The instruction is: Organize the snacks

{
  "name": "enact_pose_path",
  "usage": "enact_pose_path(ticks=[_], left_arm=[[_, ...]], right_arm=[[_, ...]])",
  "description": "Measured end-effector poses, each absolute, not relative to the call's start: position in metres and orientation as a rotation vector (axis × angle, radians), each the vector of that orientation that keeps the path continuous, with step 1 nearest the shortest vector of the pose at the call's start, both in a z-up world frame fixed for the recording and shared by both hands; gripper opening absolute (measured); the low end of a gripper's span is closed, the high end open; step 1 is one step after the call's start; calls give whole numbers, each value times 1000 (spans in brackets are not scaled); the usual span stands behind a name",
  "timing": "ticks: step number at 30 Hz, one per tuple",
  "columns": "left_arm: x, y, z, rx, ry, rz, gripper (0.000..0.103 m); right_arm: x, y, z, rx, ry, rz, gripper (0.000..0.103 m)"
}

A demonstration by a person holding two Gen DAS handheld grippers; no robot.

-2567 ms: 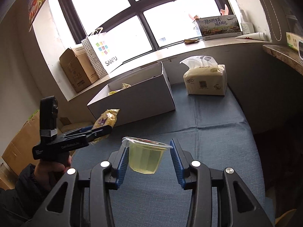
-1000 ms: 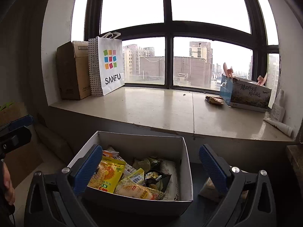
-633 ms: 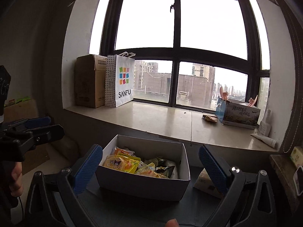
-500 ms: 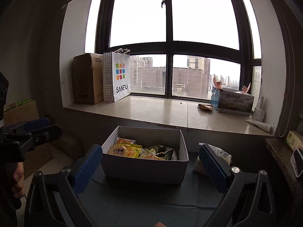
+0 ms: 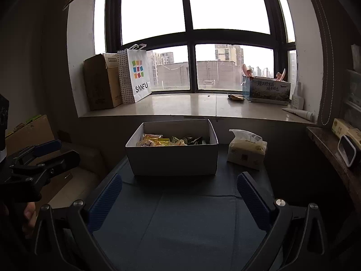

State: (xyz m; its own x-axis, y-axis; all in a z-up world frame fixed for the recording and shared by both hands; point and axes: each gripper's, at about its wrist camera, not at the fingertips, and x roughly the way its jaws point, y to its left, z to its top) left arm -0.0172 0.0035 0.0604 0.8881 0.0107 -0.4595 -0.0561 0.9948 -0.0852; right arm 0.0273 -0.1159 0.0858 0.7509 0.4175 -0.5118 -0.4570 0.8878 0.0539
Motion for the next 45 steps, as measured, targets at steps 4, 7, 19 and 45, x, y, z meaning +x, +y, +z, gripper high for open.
enact_pose_path(ticks=[4, 7, 19, 45], left_arm=[[-16, 1, 61, -97, 479, 14, 103], [-14, 2, 60, -95, 485, 20, 103], [-11, 4, 56, -101, 502, 18, 103], [-9, 5, 52, -104, 524, 17, 103]], right_arm=[[28, -115, 86, -83, 545, 474, 103], [30, -116, 84, -78, 553, 471, 103], [32, -119, 82, -61, 572, 466, 103], [31, -119, 81, -58, 576, 460, 103]])
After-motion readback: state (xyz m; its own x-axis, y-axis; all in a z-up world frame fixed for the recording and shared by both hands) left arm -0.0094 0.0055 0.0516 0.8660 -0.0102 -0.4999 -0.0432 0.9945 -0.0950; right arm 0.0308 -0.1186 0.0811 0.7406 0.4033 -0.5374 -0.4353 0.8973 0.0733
